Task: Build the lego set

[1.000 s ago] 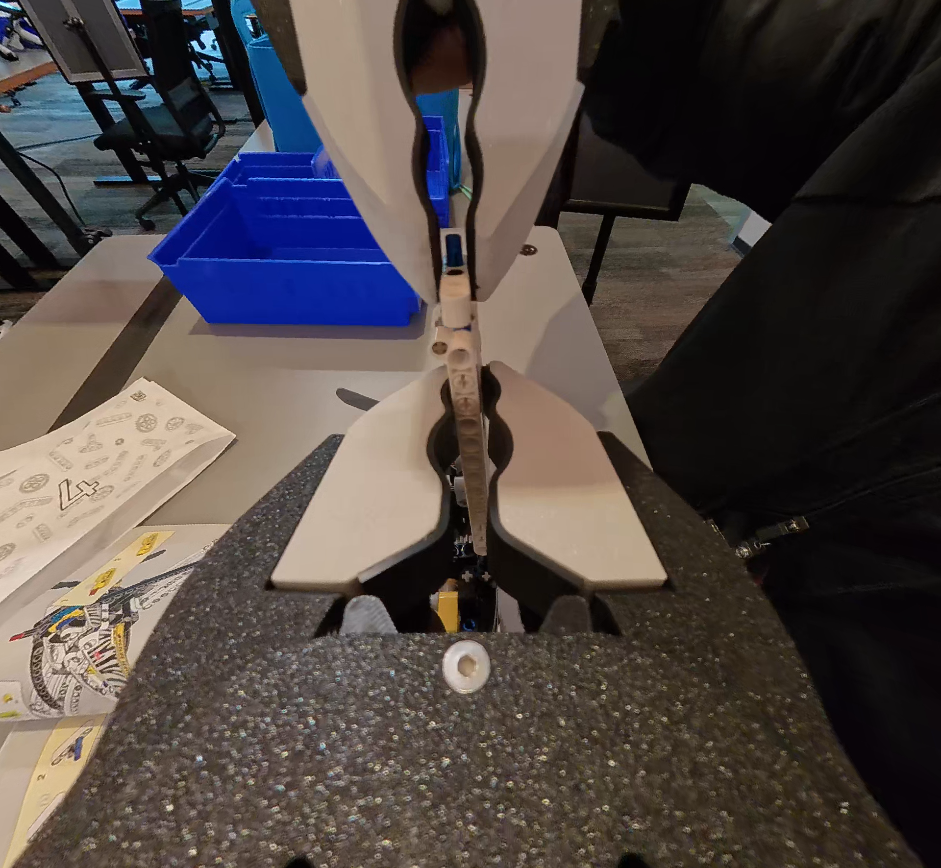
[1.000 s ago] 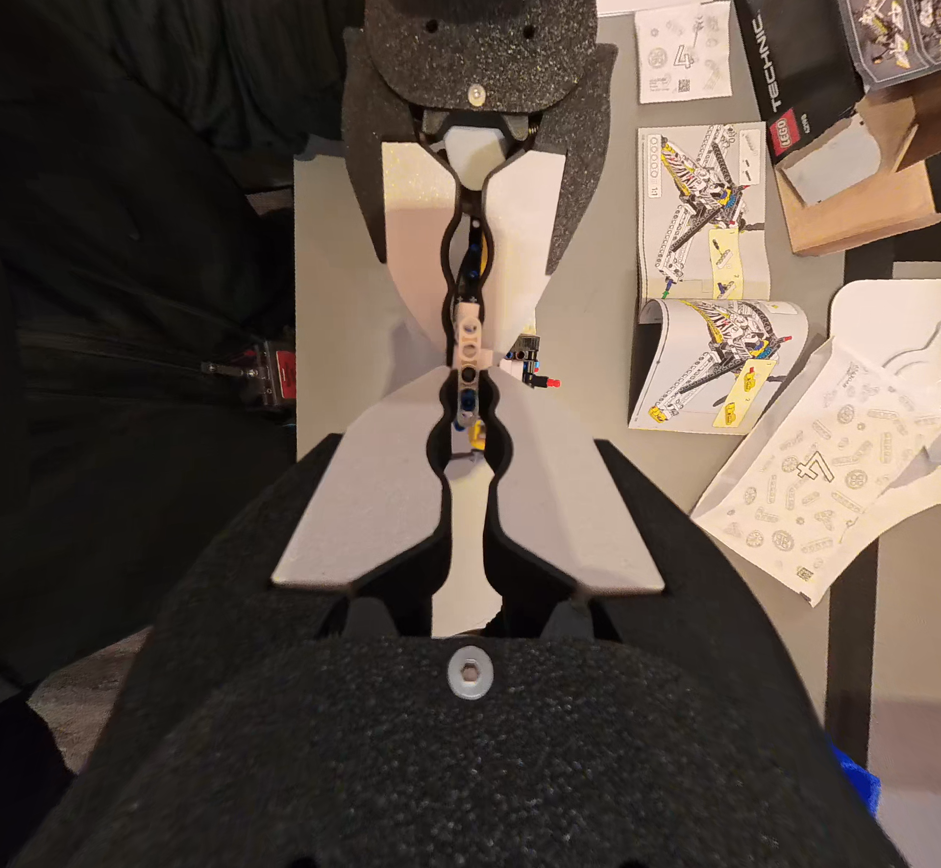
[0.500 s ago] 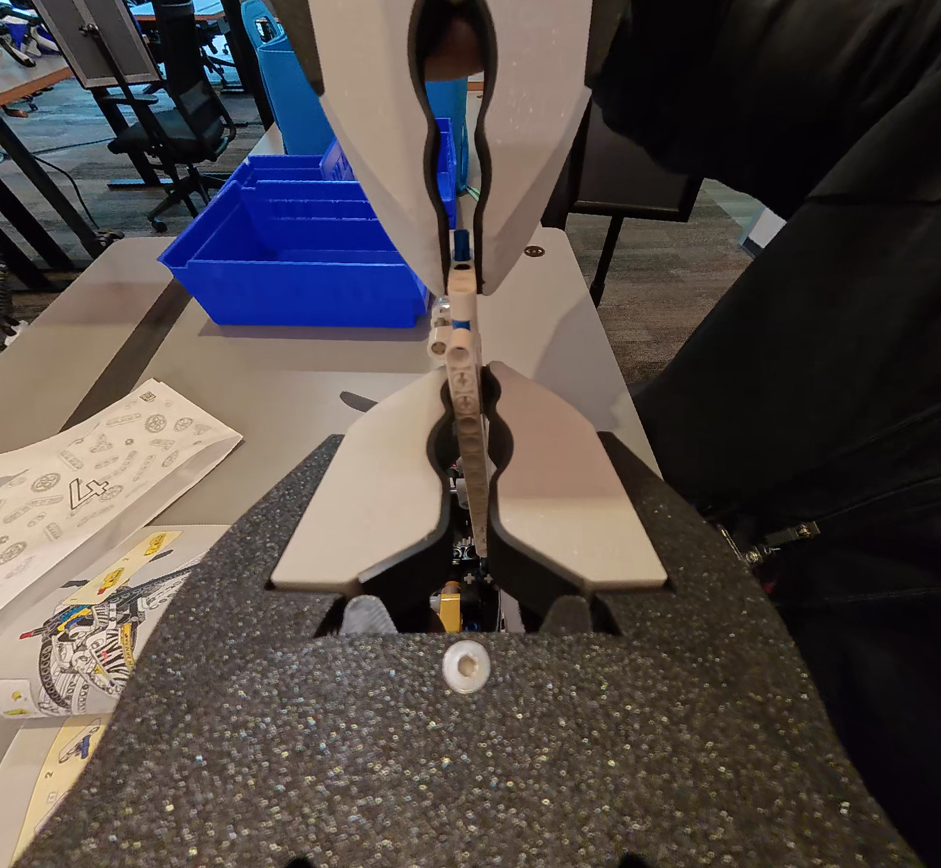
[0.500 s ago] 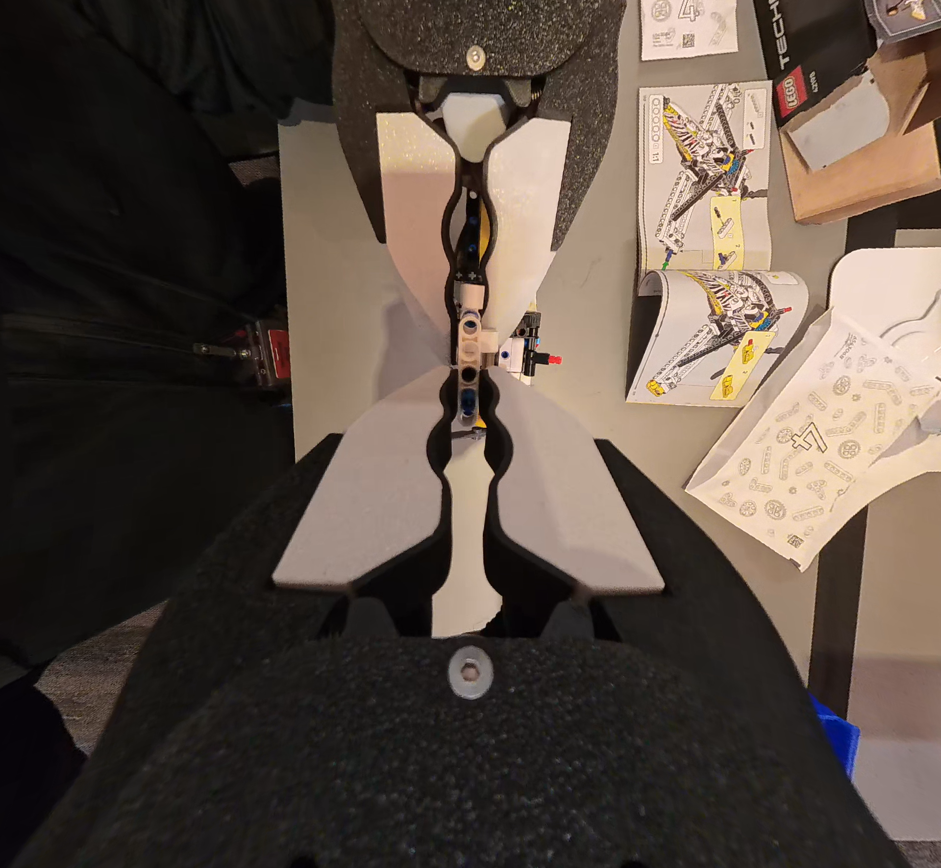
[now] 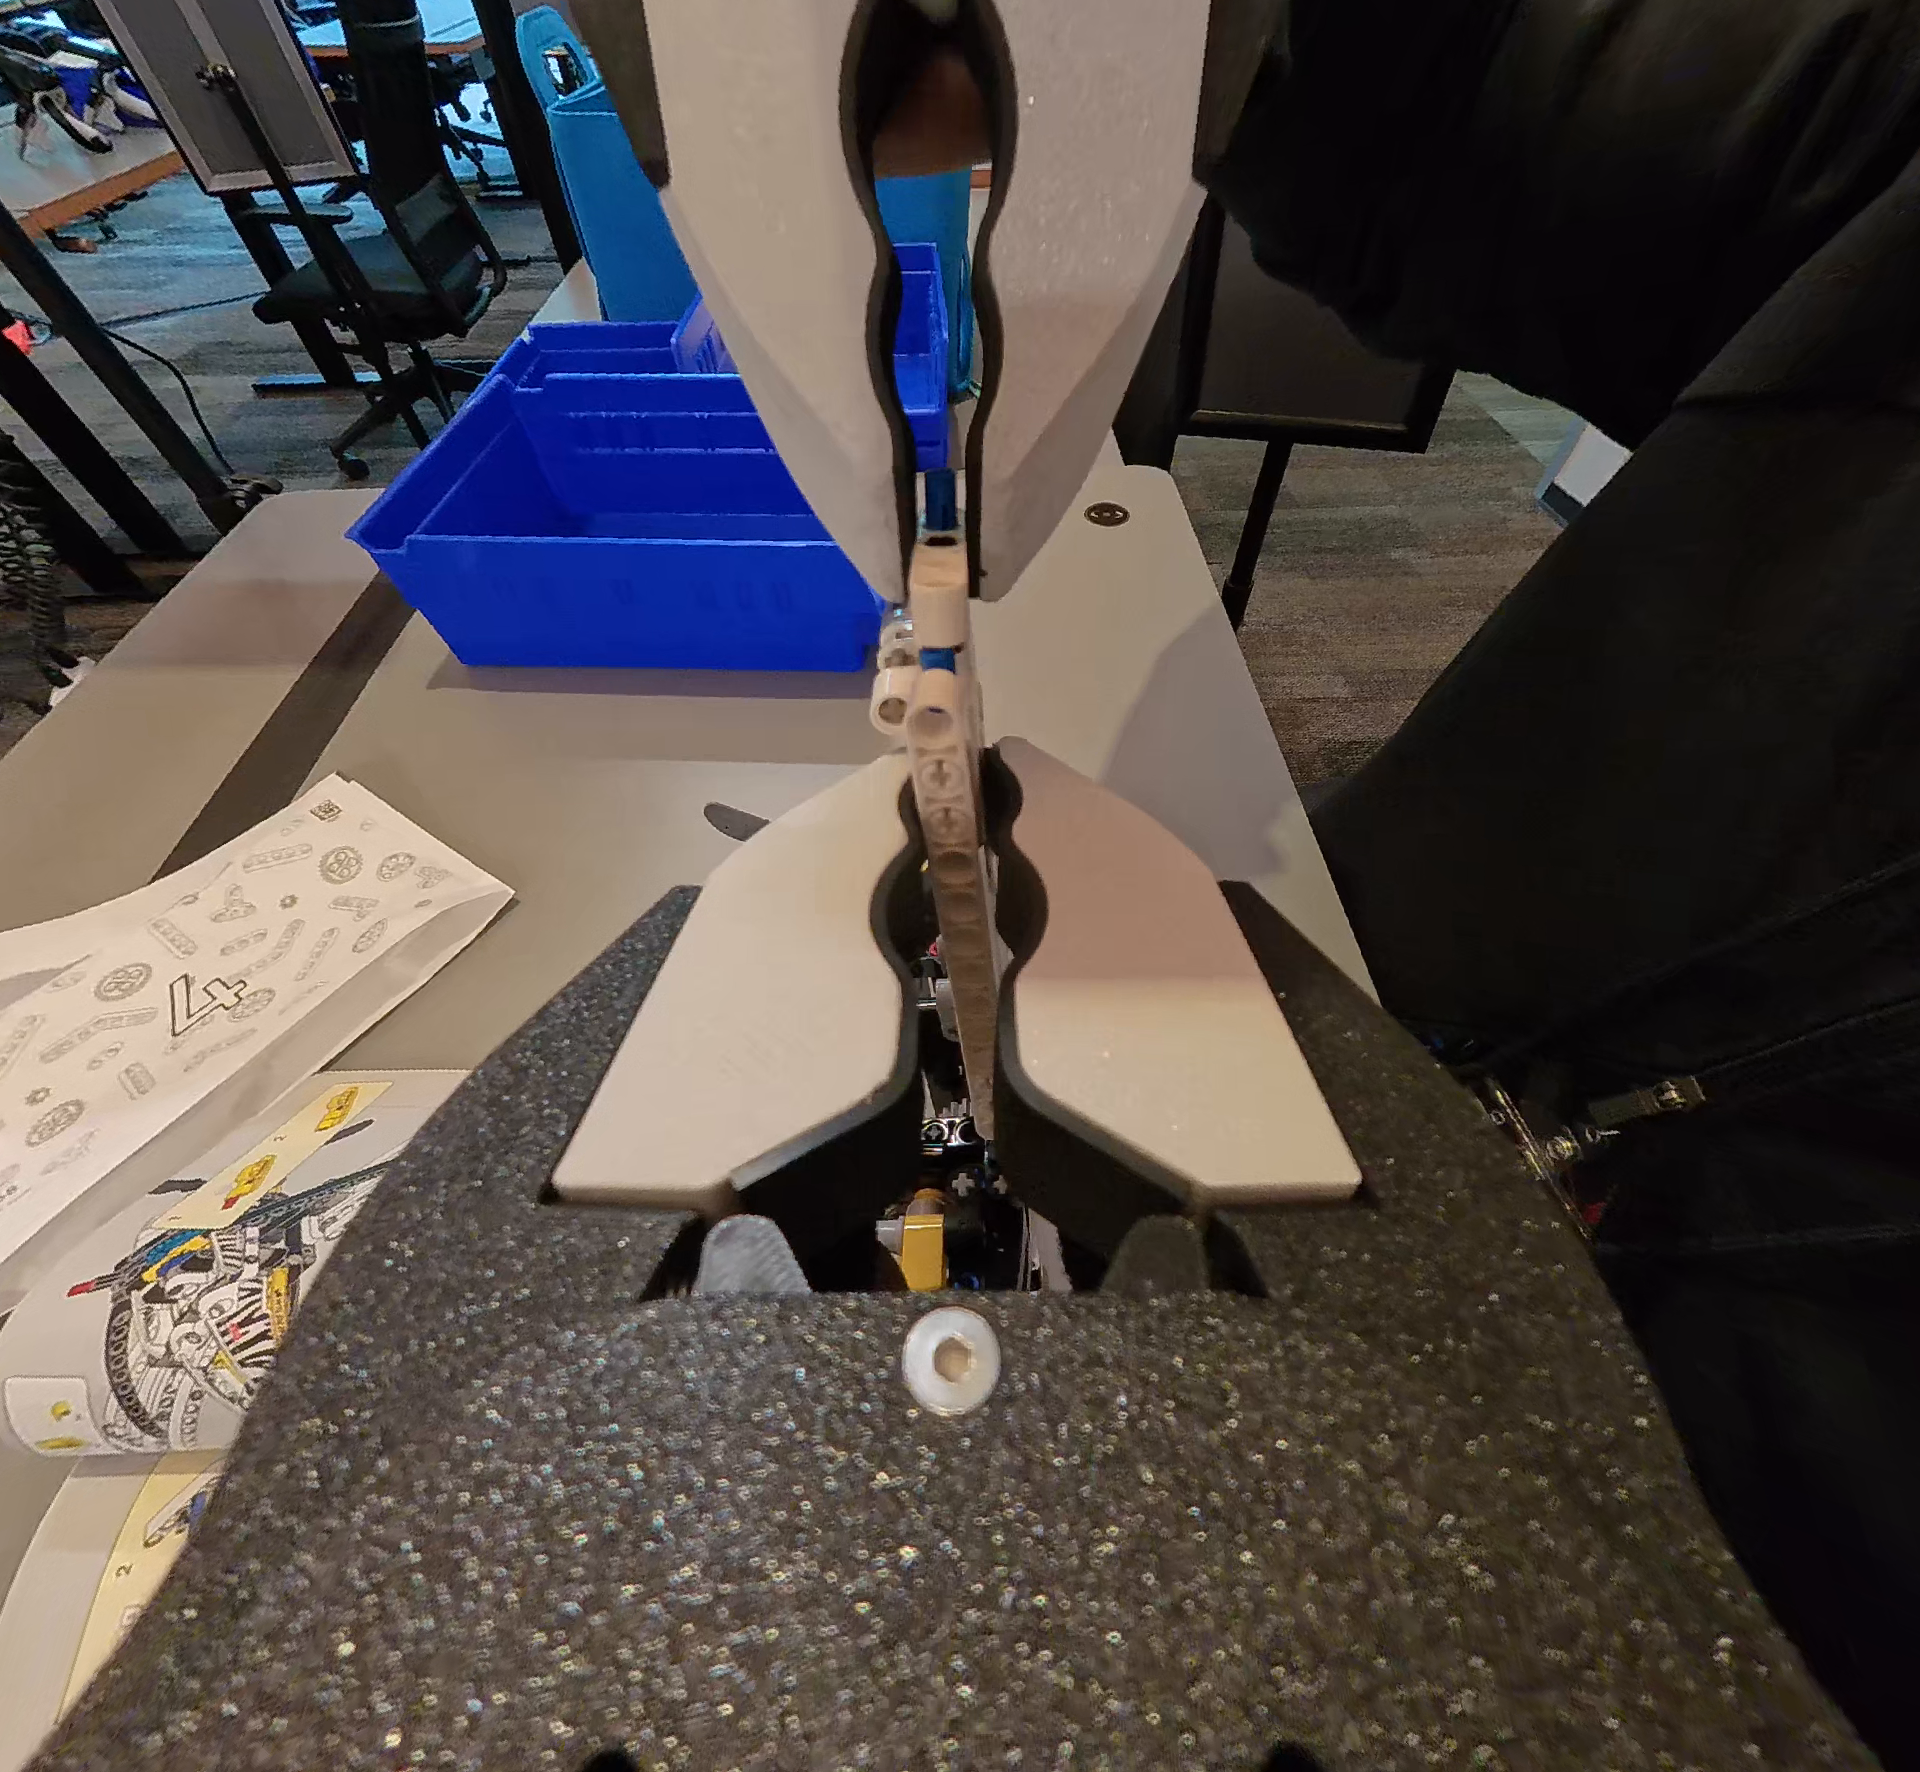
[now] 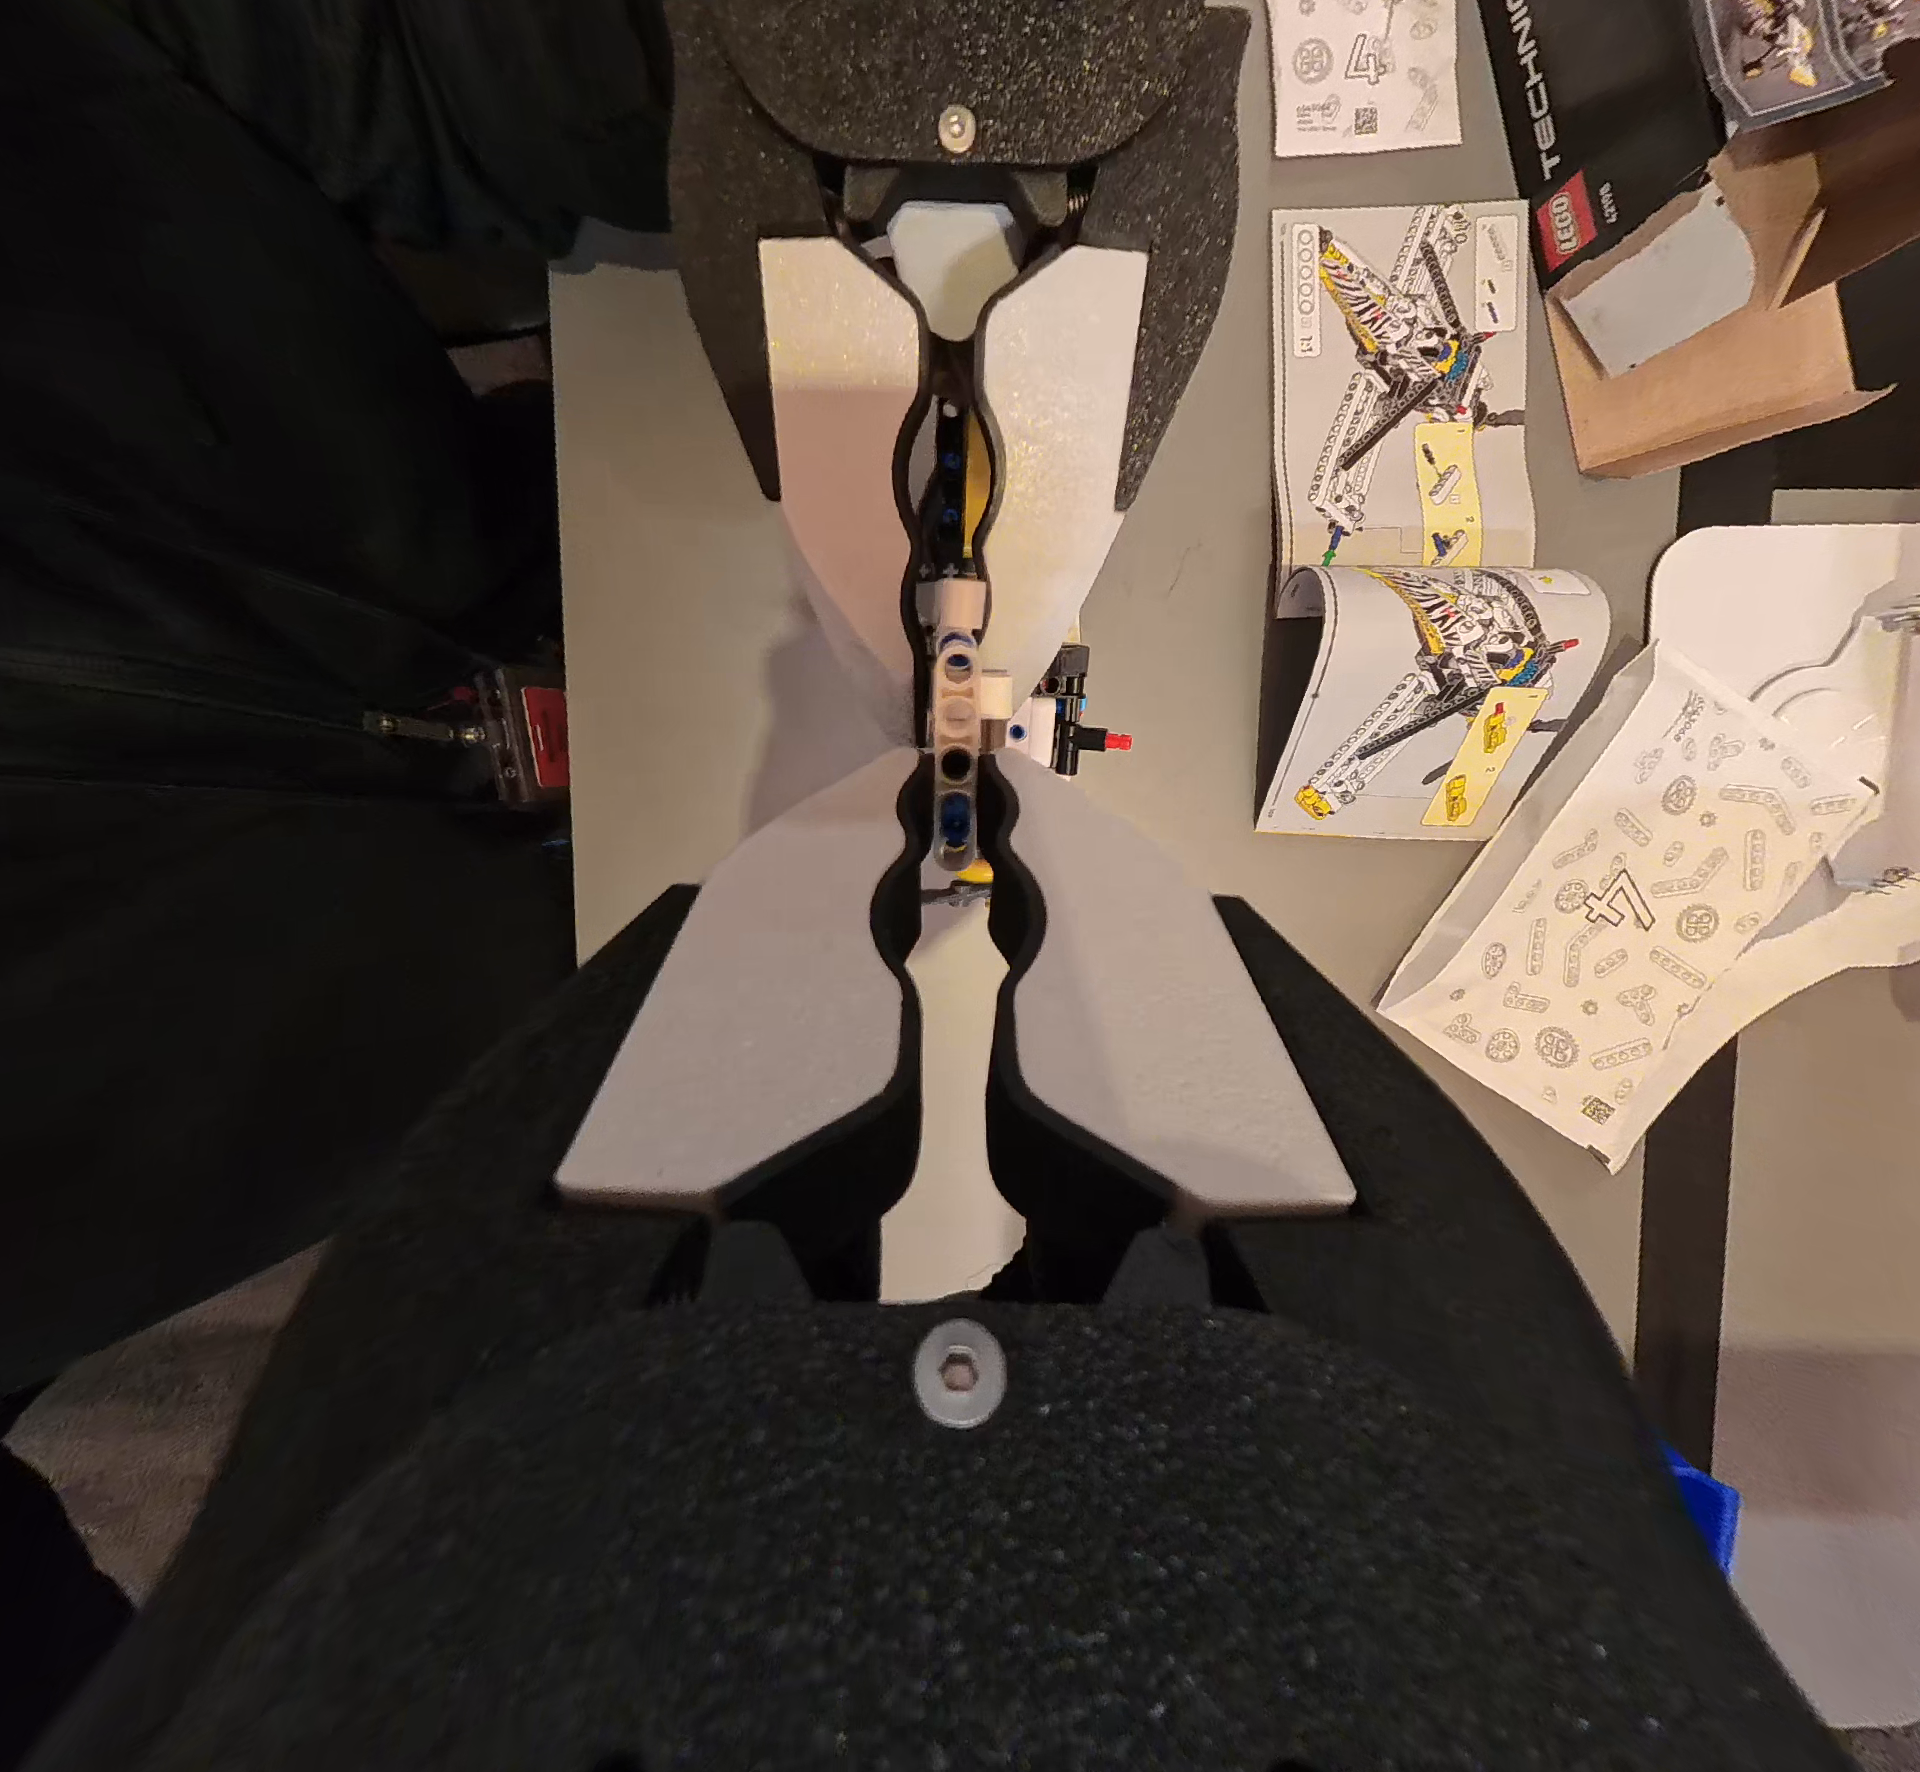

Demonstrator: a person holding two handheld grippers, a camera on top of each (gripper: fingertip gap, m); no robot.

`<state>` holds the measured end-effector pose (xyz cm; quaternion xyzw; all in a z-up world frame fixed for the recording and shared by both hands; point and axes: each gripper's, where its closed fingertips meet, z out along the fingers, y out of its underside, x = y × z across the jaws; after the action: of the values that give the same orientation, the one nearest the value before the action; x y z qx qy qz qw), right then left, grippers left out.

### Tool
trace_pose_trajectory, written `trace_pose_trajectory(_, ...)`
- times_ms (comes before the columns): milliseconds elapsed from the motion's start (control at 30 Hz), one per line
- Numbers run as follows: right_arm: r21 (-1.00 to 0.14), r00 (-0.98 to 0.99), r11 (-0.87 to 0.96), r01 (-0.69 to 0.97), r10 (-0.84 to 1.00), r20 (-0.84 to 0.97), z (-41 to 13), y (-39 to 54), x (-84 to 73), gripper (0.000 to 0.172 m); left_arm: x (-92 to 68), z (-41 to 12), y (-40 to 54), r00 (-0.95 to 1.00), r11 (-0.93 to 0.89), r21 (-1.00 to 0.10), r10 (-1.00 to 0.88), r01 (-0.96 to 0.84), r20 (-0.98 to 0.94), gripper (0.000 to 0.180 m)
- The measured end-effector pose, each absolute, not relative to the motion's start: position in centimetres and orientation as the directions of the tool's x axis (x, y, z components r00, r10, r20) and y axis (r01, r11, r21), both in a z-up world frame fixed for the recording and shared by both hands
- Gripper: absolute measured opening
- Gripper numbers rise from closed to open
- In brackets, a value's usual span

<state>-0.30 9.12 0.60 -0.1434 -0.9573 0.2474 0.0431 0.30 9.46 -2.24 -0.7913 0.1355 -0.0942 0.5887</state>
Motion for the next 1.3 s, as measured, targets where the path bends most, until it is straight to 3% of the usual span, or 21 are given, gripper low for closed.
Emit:
trace_pose_trajectory(267,-0.641,-0.947,0.739,0.206,0.316,0.06,2.1,9.5,-0.8,0.007,-0.5,-2.1,9.5,0.955,-0.259,-0.963,-0.297,-0.076,0.004,0.008)
trace_pose_trajectory(500,-0.74,-0.908,0.6,0.305,0.418,-0.035,1.9,11.2,-2.3,0.007,-0.7,-1.9,9.7,0.953,-0.239,-0.97,-0.3,-0.04,0.035,0.008)
trace_pose_trajectory(667,-0.75,-0.896,0.56,0.351,0.434,-0.095,1.9,11.3,-2.9,0.007,-0.9,-1.9,9.8,0.952,-0.23,-0.973,-0.301,-0.012,0.059,0.008)
trace_pose_trajectory(1300,-0.714,-0.911,0.624,0.317,0.41,-0.046,2.0,10.4,-2.8,0.007,-1.2,-1.8,9.9,0.955,-0.216,-0.976,-0.291,-0.007,0.058,0.008)
